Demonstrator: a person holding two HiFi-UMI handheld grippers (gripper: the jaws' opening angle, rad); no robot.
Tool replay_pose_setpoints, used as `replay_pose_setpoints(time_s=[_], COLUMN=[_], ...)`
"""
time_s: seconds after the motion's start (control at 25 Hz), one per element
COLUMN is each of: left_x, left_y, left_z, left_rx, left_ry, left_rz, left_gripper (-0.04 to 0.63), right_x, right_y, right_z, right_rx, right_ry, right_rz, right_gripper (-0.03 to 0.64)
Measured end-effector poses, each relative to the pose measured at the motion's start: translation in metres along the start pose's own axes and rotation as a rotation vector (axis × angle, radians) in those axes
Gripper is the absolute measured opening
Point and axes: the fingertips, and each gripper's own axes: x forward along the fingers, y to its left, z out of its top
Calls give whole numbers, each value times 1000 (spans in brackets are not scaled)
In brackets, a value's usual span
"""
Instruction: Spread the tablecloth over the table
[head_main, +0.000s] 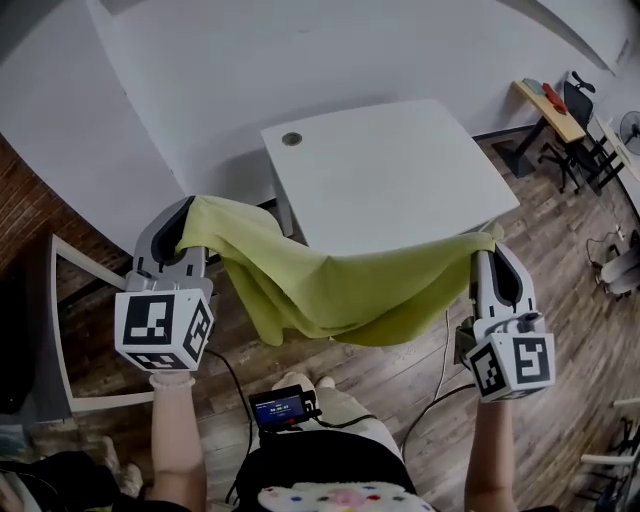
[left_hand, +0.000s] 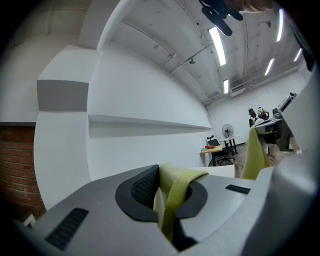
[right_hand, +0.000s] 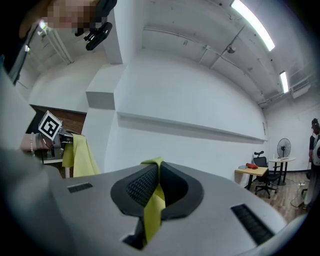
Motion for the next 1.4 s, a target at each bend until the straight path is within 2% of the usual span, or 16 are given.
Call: replay_pose_setpoints(time_s=[0.28, 0.56, 0.72, 0.8, 1.08, 1.4], left_x=[30, 76, 111, 134, 214, 305], left_y=[41, 95, 137, 151, 192, 229], left_z=[-25, -44, -56, -63, -85, -115], left_rx=[-29, 8, -72, -80, -26, -3], left_ry=[43, 89, 83, 93, 157, 235], left_rz=[90, 171, 243, 263, 275, 254], left_gripper=[12, 12, 12, 12, 12, 12], right_x=[13, 36, 55, 60, 76, 98], right_y=[-19, -46, -60, -66, -78, -93], right_z=[-16, -25, -35, -41, -51, -70], right_rx=[-16, -25, -20, -17, 7, 8], right_ry=[47, 76, 113, 138, 210, 277], right_rz=[-48, -117, -154, -176, -265, -367], right_gripper=[34, 34, 34, 34, 34, 34])
